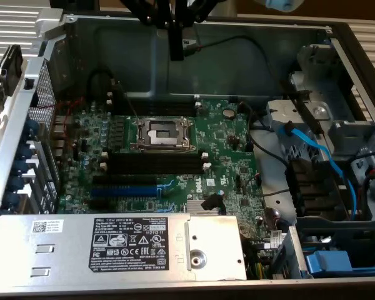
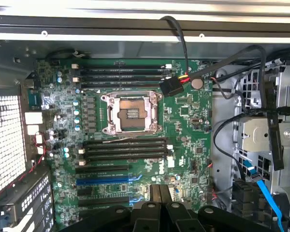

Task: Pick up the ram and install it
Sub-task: 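Reach for the ram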

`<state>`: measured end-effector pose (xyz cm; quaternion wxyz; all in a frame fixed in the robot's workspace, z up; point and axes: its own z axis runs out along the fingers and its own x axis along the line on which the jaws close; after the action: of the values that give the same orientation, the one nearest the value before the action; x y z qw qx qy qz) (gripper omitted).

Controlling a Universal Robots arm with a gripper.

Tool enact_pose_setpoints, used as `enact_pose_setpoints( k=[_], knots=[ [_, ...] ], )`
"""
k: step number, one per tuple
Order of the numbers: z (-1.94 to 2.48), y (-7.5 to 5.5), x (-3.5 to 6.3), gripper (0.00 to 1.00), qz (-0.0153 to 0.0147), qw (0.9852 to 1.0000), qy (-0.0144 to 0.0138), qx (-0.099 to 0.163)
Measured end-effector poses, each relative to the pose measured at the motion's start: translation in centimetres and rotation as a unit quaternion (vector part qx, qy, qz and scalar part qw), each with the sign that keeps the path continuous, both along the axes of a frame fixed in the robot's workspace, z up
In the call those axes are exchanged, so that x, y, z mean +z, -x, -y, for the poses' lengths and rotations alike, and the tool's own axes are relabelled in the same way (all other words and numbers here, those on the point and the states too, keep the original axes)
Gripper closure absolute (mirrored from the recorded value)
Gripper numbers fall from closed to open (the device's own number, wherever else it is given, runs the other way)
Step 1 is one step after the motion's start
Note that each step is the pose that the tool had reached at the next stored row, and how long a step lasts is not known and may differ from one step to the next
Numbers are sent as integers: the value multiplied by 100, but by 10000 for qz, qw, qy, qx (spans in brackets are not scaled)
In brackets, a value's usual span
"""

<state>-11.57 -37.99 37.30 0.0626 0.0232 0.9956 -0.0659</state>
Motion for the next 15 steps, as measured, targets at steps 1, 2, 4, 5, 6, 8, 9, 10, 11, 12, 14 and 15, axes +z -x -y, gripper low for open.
enact_pose_setpoints(
  k=[1,2,4,5,6,8,9,10,11,12,14,15],
  knots=[
    [0,0,0,90,0,10000,0,0],
    [0,0,0,90,0,10000,0,0],
    [-6,0,52,90,0,10000,-3,0],
    [-16,0,113,90,-1,10000,-6,0],
    [-43,1,147,90,-6,10000,-8,0],
    [-101,27,170,90,-80,10000,-30,0],
    [-110,57,176,90,-140,9999,-79,0],
    [-113,102,180,90,-212,9997,-139,1],
    [-114,161,181,90,-259,9995,-195,1],
    [-115,233,181,90,-297,9993,-244,2],
    [-115,313,181,90,-311,9991,-291,3],
    [-115,354,181,90,-315,9990,-312,4]
  ],
)
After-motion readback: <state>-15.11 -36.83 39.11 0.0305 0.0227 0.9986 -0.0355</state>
